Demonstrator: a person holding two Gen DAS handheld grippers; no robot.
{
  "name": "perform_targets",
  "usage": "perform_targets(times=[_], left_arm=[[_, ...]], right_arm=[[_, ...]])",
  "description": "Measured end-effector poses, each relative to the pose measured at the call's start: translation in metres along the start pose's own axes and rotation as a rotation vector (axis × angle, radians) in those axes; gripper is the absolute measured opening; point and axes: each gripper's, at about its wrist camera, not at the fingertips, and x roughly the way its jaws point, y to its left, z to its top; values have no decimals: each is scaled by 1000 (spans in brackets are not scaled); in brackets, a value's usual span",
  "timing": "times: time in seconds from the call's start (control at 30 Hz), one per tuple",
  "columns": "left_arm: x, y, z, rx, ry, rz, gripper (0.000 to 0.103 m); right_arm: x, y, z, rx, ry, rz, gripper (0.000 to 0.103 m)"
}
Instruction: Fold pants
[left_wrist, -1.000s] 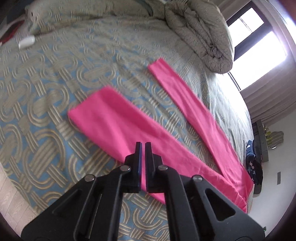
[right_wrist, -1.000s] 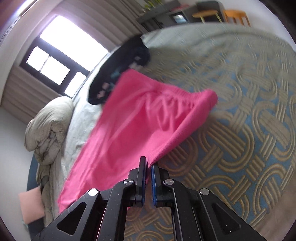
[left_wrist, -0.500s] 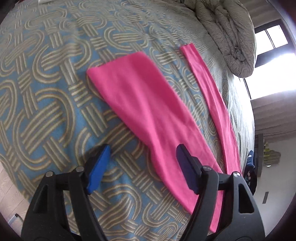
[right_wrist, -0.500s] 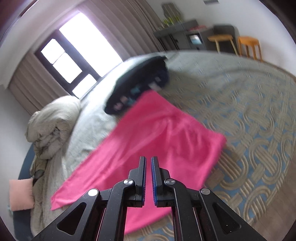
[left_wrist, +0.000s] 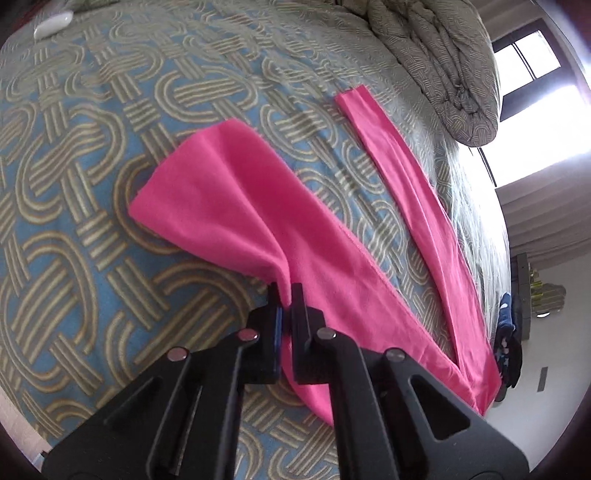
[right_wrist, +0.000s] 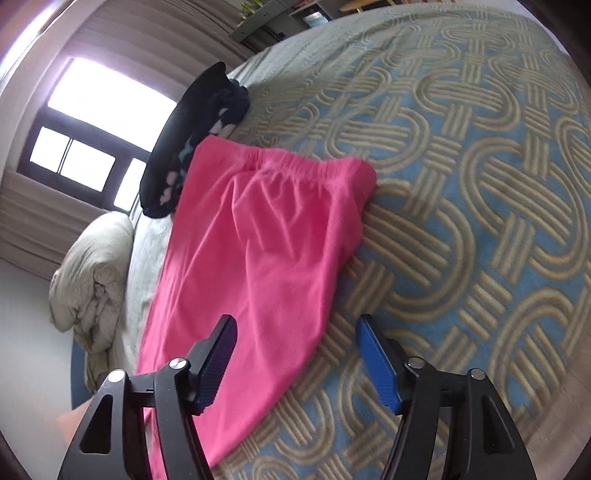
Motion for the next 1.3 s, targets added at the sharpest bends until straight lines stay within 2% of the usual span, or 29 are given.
perform_targets(times=[0.07,0.1,0.13,0.17,0.2,0.43,0.67,0.9,1.13,1.3], left_arm=[[-5,-2,0,8,-13,-9,4],[-8,-3,2,10,-19,-12,4],[-14,-4,2,9,-29,-21,4],[-16,-3,3,9,-34,-30,4],[-21,-5,4,11,-44,-45,4],[-54,-39,11,89,-105,-75,4],[-64,-75,34,126,-119,-98,4],[-65,-109,48,167,-134,-108,4],[-51,-128,75,140,-99,-107,4],[-23,-149,109,118,-51,-73,4]], right_arm=[[7,9,2,-44,-10,-1,69],[9,13,4,-58,1,-3,61],[13,18,6,-84,19,-7,41],[15,23,8,-107,41,-32,6],[14,23,9,-100,31,-40,2],[-24,46,15,-138,-60,24,2],[-45,77,32,-186,-112,98,2],[-36,107,44,-245,-116,87,2],[-21,119,64,-220,-122,86,2],[3,160,95,-266,-120,78,2]])
